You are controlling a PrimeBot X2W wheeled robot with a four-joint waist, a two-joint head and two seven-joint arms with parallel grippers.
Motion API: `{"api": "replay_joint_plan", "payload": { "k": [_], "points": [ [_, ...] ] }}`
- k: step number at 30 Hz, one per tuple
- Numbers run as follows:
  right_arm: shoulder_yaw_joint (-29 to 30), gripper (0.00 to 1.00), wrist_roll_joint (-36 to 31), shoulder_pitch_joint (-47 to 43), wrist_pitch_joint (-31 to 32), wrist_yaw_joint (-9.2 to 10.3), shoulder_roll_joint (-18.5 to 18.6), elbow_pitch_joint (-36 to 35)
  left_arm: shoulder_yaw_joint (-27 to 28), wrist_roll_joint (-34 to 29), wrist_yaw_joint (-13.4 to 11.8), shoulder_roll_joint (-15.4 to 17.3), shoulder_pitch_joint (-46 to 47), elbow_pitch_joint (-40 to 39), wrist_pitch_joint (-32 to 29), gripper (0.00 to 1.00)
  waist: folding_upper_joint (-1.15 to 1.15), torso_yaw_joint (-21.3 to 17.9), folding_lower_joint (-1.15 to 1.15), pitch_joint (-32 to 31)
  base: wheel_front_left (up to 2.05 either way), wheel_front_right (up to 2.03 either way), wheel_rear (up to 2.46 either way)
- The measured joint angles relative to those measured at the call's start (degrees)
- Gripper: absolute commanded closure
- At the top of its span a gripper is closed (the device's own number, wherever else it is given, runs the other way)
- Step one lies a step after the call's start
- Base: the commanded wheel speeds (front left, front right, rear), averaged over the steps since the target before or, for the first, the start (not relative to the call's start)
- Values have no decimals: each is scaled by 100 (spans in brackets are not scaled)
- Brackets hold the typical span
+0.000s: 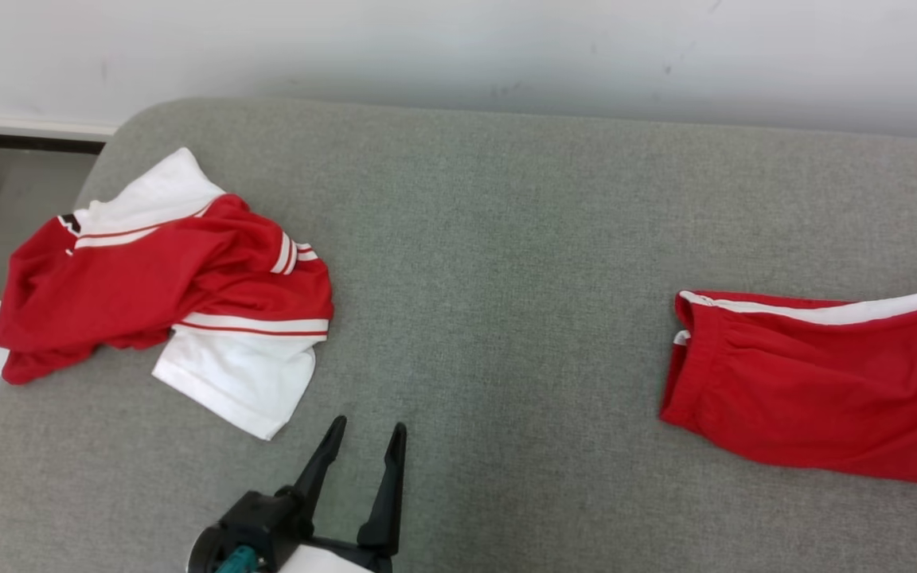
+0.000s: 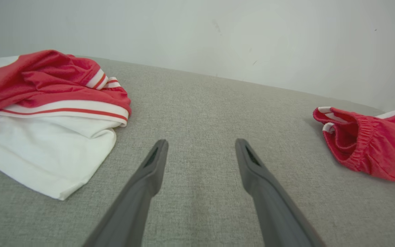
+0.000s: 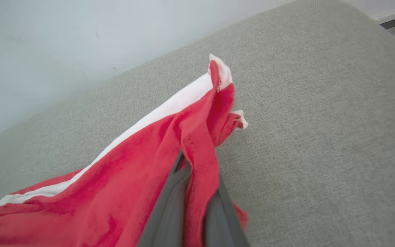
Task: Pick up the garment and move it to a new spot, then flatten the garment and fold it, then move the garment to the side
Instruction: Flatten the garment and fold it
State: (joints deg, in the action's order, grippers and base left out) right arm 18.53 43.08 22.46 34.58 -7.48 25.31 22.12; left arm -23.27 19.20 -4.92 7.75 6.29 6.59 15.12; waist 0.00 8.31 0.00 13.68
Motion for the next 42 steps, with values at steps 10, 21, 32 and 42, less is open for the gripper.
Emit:
{"api": "replay_joint_plan", "payload": {
  "k": [10, 21, 32, 42],
  "points": [
    [-587, 100, -337, -257, 443, 0, -589, -1059, 176, -107, 236, -283, -278, 230, 1, 0, 0, -38, 0, -364, 0, 0, 0],
    [-1929, 100, -861, -279, 292, 1, -1954, -1099, 305, -193, 372, -420, -411, 432, 0, 0, 0, -74, 0, -598, 0, 0, 0],
    [-2065, 0, -1278, -13, -349, 1, -2145, -318, 357, -220, 438, -477, -565, 566, 0, 0, 0, 63, 0, -699, 0, 0, 0],
    [-2547, 0, -259, -58, -1005, 1, -2235, -541, 485, -260, 446, -490, -679, 623, 0, 0, 0, -136, 0, -812, 0, 0, 0]
  ]
}}
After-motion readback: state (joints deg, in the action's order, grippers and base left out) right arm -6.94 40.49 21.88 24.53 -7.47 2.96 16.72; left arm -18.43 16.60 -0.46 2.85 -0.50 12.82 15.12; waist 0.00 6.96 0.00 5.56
